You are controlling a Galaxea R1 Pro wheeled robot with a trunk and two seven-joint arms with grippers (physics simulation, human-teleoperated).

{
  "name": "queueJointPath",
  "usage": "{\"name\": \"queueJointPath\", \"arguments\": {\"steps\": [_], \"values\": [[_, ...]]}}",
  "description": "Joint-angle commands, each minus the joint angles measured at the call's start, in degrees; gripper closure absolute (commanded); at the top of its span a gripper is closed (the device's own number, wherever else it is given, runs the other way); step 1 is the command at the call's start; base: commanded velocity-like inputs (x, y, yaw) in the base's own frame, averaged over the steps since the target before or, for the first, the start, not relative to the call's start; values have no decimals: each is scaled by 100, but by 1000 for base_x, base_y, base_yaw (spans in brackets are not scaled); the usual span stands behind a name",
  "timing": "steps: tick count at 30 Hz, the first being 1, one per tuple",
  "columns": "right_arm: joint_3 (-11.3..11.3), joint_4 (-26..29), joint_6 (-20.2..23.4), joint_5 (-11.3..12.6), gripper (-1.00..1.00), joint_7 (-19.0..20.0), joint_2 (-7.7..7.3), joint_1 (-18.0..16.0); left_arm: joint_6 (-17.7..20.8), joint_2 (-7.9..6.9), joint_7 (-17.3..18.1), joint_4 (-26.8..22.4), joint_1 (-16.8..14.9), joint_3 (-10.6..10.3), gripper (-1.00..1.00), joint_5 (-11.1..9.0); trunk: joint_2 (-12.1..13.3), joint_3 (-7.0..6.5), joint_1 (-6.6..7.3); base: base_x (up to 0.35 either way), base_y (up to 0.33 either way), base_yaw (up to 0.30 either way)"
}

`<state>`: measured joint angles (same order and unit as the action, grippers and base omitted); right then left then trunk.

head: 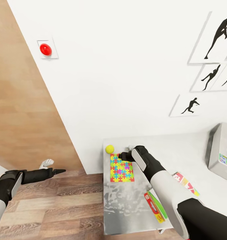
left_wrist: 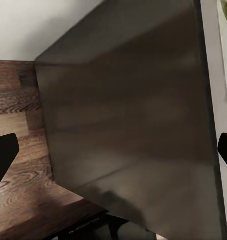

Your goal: Put all the toys in the child's room - the three board games (two on the bed and one on the table), the two jigsaw puzzles on the table, and the tennis ball on the table - inside the toy box on the table in the child's room.

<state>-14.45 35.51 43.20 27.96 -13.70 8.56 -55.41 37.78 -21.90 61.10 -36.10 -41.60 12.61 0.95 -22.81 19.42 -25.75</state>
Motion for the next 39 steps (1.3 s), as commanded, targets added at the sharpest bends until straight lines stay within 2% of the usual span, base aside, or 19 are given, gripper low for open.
{"name": "queueJointPath", "arguments": {"steps": [1,23,39], "values": [[-22,7,13,60,-100,-54,-3,-5,52,2,25,-2,-5,15,-100,10,-11,10,-3,14,9,0],[-22,8,13,60,-100,-54,-3,-5,47,10,28,-2,-2,14,-100,10,-11,10,-3,67,1,0],[-22,8,13,60,-100,-54,-3,5,53,11,25,-2,-5,13,-100,10,-11,10,-3,-2,23,0]]}}
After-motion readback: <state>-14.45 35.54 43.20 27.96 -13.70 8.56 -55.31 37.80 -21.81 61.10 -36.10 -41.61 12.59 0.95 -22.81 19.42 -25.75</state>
